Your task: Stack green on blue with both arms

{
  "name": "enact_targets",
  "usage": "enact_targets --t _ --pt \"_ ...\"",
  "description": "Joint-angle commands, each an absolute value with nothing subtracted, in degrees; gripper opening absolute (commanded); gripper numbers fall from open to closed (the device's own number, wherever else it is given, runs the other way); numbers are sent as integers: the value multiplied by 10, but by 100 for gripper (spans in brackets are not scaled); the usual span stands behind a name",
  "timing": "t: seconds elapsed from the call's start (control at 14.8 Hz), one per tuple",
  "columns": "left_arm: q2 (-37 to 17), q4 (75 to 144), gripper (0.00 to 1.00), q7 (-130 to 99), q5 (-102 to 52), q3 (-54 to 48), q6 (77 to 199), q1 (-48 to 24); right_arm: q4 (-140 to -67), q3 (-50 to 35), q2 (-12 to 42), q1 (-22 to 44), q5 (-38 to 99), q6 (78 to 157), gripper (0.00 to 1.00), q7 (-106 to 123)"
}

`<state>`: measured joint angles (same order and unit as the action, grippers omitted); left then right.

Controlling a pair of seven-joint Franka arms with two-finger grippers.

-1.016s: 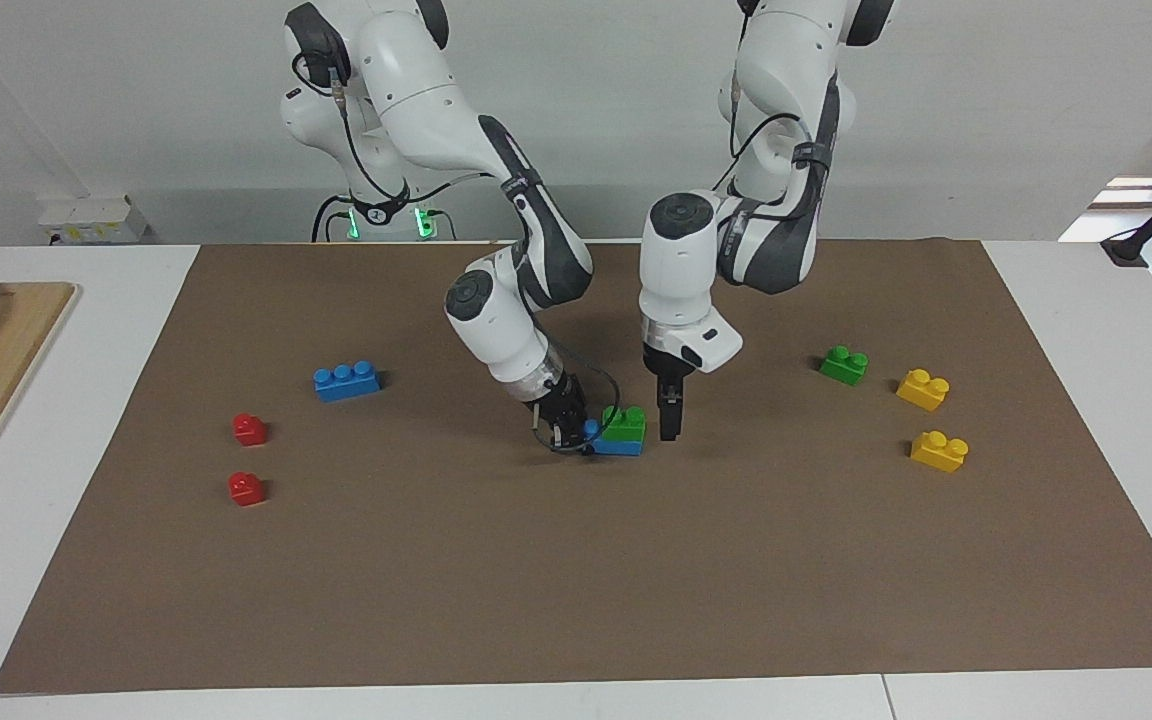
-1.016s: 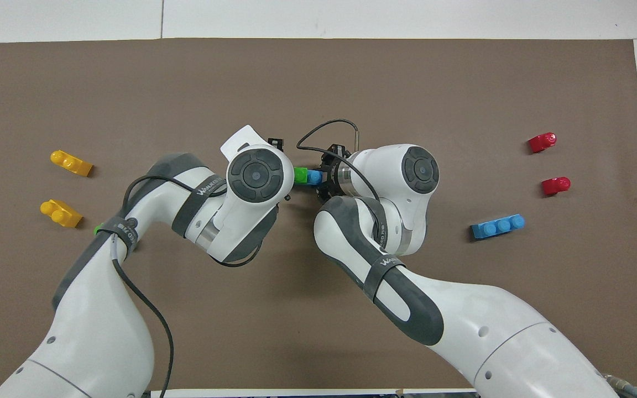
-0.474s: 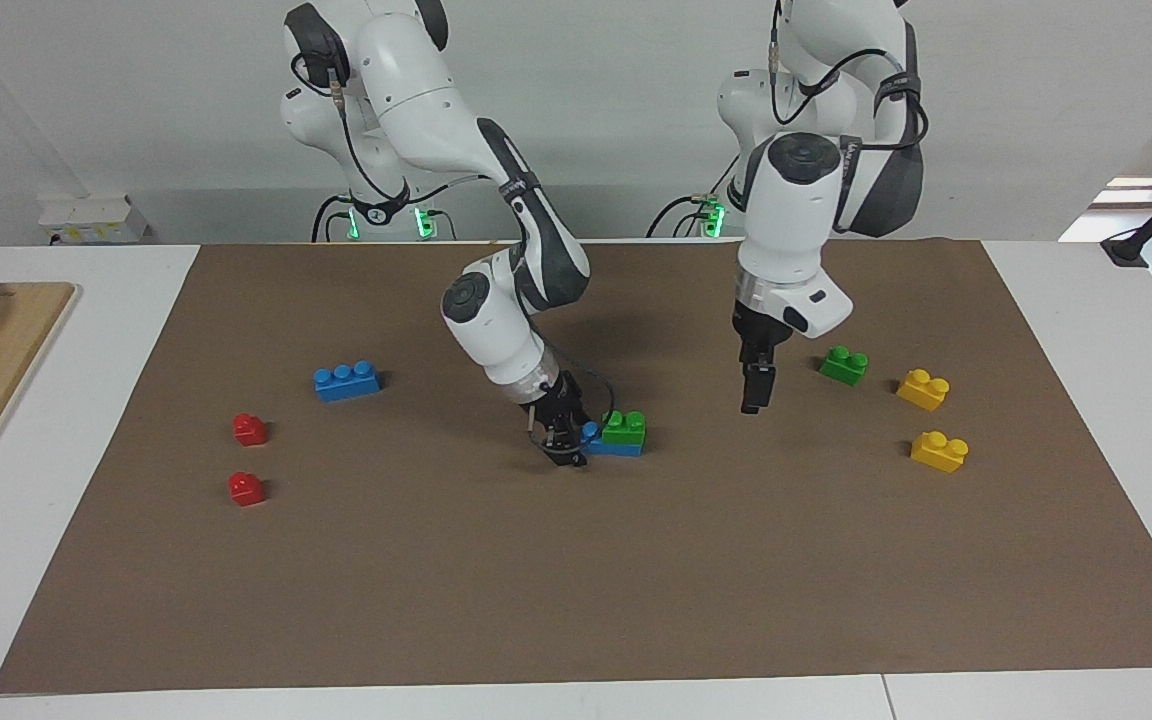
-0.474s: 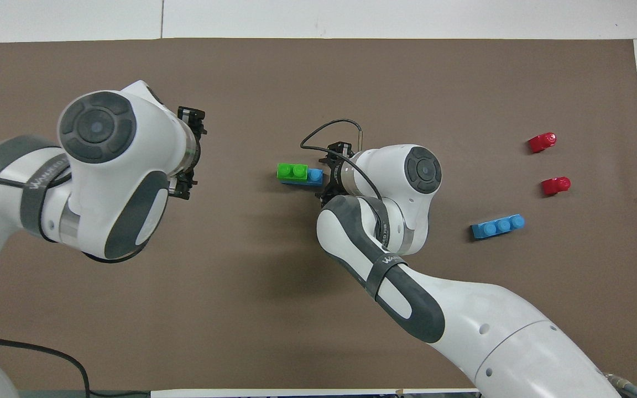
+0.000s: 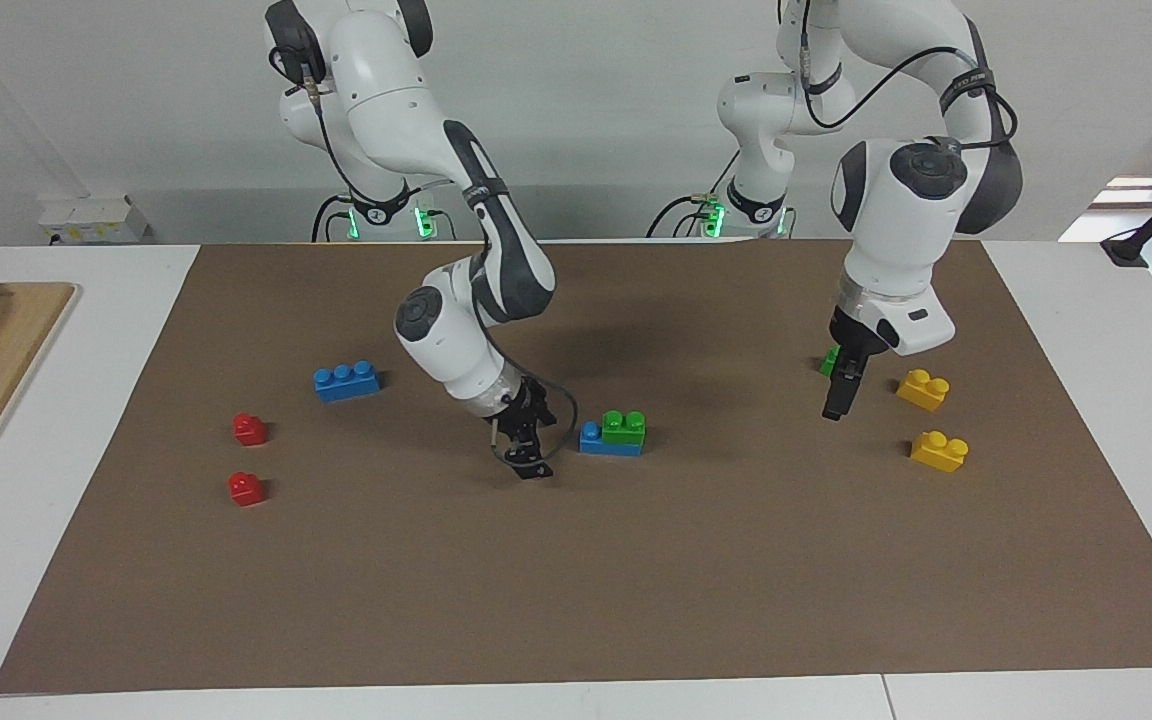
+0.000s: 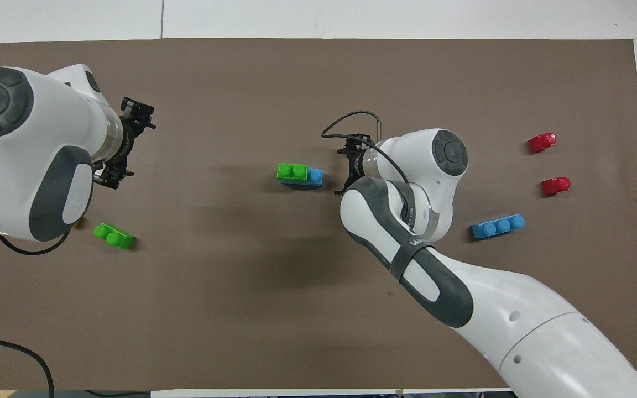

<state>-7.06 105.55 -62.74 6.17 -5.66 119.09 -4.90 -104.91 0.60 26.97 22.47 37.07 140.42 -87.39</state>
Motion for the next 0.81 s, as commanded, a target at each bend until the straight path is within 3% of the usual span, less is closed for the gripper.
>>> enact_targets --t 0.0,0.41,0.75 --pt "-60 1050 100 -464 53 -60 1155 -17 -1056 5 233 186 369 1346 100 -799" --pt "-48 1030 100 -216 52 -58 1108 14 -1055 7 171 121 197 1275 100 -559" --pt "-12 1008 100 -169 51 -60 1030 13 -1018 8 106 62 142 1152 100 -354"
